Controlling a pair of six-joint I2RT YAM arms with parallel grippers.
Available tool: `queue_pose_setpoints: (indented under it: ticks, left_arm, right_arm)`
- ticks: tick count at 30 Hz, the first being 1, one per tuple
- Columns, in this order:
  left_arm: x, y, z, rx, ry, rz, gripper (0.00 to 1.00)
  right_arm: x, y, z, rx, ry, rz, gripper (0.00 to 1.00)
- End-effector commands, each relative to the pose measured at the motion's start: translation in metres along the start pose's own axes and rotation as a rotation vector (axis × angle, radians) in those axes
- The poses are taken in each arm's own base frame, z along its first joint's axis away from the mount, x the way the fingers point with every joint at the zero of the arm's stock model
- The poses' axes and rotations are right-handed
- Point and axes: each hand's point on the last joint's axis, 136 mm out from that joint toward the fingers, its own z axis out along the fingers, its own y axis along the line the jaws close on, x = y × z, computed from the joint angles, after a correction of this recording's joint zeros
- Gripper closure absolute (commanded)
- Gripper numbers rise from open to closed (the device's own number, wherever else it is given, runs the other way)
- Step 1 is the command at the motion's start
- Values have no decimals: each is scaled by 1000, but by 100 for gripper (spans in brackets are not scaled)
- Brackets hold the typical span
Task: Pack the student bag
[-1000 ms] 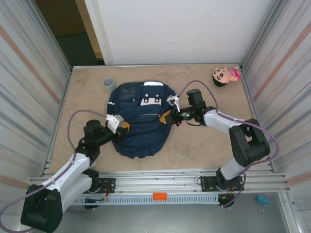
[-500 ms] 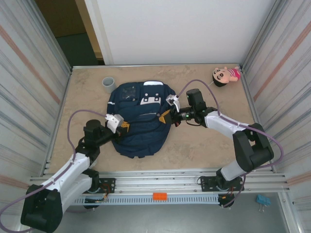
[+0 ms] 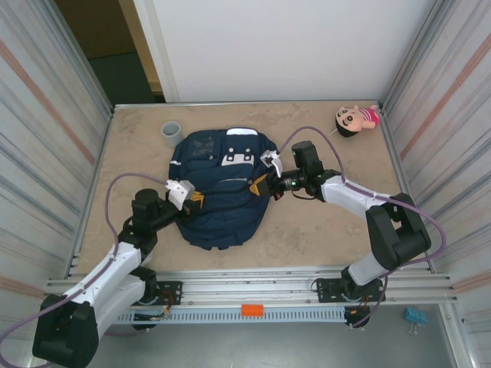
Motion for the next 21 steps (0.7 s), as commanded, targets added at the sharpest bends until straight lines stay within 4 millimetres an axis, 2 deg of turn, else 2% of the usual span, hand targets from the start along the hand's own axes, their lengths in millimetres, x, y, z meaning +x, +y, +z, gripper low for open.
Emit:
queue_pose_setpoints:
  ticks: [1,6,12,14,21]
  left_arm:
    - [-40,10,-8,-57,-86,61,100]
    - [-28,16,-9,-95,-22,84,100]
    - [-27,18,-9,-104,4,100,100]
    - [-28,18,-8,-98,0,98,100]
    - [-40,20,-7,-104,-46,54,100]
  right_arm:
    - [-7,-5,-10,110,22,-50,100]
    - [5,-21,-26,324,164,-117,100]
    - [15,-23,-31,444,319,-178,100]
    - [17,-15,-27,426,348,-184,100]
    - [18,36,-12,269,392,-165,100]
